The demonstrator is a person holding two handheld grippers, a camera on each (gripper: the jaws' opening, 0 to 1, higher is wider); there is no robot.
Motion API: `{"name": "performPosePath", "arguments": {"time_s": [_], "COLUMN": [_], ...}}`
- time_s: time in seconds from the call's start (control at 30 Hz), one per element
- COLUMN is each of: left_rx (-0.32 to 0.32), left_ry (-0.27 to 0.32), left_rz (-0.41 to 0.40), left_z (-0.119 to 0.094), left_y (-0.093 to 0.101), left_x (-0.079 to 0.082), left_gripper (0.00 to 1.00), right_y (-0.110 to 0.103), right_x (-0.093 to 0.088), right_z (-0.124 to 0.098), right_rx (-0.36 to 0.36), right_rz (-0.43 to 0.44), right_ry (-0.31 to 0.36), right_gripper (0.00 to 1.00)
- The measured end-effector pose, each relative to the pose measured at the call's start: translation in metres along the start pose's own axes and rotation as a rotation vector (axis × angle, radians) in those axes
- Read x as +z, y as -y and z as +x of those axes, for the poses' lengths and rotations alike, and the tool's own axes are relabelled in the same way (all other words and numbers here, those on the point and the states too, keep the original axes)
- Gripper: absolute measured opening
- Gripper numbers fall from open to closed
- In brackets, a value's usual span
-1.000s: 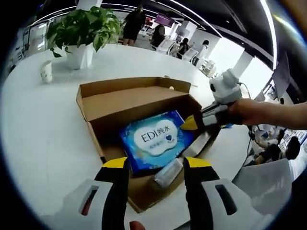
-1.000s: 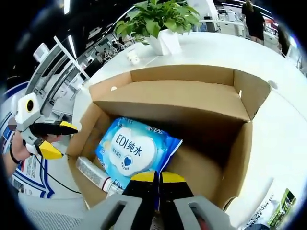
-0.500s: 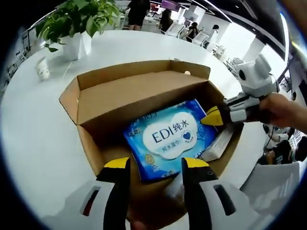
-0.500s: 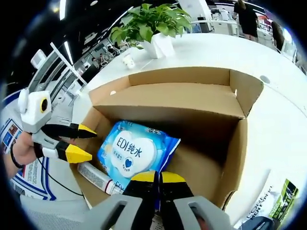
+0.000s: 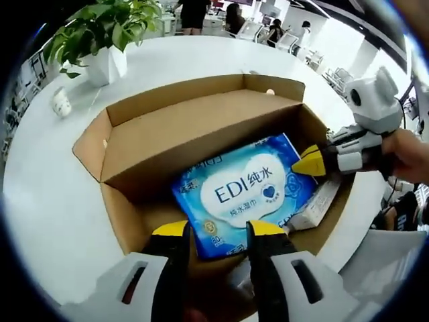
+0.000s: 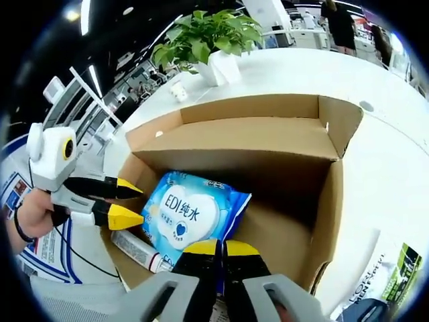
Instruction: Operate the shoe box by opening the lid, removing the specified soft item, and placing it in the target area until the item is outside and the box remains undamaged.
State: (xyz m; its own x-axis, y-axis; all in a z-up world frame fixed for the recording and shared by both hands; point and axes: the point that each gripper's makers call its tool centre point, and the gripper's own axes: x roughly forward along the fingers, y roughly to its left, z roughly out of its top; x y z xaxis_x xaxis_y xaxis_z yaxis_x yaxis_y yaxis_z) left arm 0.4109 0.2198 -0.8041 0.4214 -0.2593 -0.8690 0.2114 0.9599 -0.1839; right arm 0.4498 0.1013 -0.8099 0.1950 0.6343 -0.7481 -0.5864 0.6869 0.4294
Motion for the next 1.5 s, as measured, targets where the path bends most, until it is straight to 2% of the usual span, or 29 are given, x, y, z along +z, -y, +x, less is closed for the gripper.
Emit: {"name": "performPosePath", "arguments": {"time_s": [0.07,0.13,0.23,0.4,0.53,0.6,0.63,0.73,0.87,0.97,1.13,1.5], "left_rx": [0.037,0.047,0.062,0.031,0.014,0.053,0.032,0.037,0.016,0.003,-0.019,-0.061], "left_ry": [-0.034,-0.031,-0.038,-0.066,-0.063,-0.062,-0.053,-0.04,0.009,0.043,0.066,0.175], "left_rz": [-0.044,-0.107,-0.111,-0.202,-0.219,-0.186,-0.181,-0.166,-0.18,-0.193,-0.21,-0.269], "left_z": [0.002,0.005,0.009,0.015,0.018,0.018,0.019,0.018,0.015,0.011,0.008,-0.024], "left_y": [-0.004,-0.007,-0.008,-0.006,-0.006,-0.013,-0.009,-0.011,-0.013,-0.013,-0.011,-0.01], "left_x": [-0.009,-0.01,-0.009,-0.013,-0.015,-0.016,-0.015,-0.015,-0.01,-0.008,-0.009,0.006], "left_gripper": [0.31,0.28,0.28,0.26,0.2,0.13,0.12,0.06,0.0,0.0,0.0,0.0], "right_y": [-0.001,-0.002,-0.002,-0.001,0.001,-0.001,-0.001,-0.002,-0.004,-0.006,-0.008,-0.025], "right_x": [-0.001,-0.001,-0.001,-0.002,-0.002,-0.003,-0.004,-0.005,-0.005,-0.004,-0.002,0.016], "right_z": [-0.001,-0.002,-0.002,-0.002,0.002,0.001,0.001,0.002,-0.001,-0.004,-0.007,-0.029], "right_rx": [0.005,0.006,0.006,0.008,0.005,0.0,0.0,-0.007,0.001,0.011,0.019,0.04], "right_rz": [0.004,0.001,-0.003,-0.013,-0.027,-0.037,-0.038,-0.047,-0.034,-0.019,0.019,-0.016], "right_ry": [0.003,0.005,0.007,0.003,-0.001,-0.005,-0.005,-0.007,0.013,0.036,0.066,0.147], "right_gripper": [0.0,0.0,0.0,0.0,0.0,0.0,0.0,0.0,0.0,0.0,0.0,0.0]}}
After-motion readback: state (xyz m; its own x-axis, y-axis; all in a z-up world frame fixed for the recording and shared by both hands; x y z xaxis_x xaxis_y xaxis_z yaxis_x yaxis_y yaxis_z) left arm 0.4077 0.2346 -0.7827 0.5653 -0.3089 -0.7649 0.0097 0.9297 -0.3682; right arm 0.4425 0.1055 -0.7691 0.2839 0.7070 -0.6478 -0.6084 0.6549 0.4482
